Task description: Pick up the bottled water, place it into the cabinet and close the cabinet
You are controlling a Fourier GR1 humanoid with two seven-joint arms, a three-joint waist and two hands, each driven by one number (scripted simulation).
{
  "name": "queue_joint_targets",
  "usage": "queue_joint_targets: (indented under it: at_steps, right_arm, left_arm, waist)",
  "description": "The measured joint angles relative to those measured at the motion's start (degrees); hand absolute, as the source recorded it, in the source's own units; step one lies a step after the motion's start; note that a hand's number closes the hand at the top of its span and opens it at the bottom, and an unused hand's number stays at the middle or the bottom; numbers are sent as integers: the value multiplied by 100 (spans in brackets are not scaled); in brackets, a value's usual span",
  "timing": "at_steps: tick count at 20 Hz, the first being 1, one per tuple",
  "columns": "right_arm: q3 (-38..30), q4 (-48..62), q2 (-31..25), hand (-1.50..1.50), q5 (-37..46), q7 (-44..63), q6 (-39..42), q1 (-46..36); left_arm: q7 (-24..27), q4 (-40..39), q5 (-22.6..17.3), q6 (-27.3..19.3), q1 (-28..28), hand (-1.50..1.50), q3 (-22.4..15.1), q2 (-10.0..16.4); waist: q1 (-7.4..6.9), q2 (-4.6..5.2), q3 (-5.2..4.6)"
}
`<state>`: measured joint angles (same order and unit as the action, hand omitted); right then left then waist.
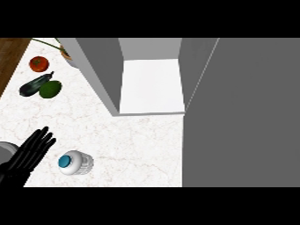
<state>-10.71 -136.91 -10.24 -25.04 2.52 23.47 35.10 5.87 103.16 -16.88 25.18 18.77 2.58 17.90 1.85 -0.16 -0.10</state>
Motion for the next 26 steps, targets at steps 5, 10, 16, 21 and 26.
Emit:
queue_joint_targets:
  at_steps: [5, 10, 16, 21, 26]
  right_arm:
    - [-84, 35, 4, -150, -99, -190, 148, 178]
    - [-207, 44, -123, -150, -219, -239, 254, 297]
    - [-248, 63, -170, -150, -351, -387, 376, 485]
    - [-206, 67, -218, -150, -453, -453, 374, 544]
    - [-272, 87, -270, -150, -547, -560, 428, 664]
  left_arm:
    - [389, -923, 545, -96, -436, -150, -80, -168]
    - [675, -1784, 843, -87, -840, -150, -104, -240]
    - [1148, -2853, 1185, -154, -1308, -150, -78, -335]
    - [1870, -3858, 1499, -276, -1561, -150, -24, -438]
    - [2360, -4748, 1465, -42, -1894, -150, 60, -532]
  waist:
    - [-6, 5, -2]
    - [-15, 8, -3]
    - [-14, 11, -5]
    - [-15, 18, -10]
    - [-15, 18, -9]
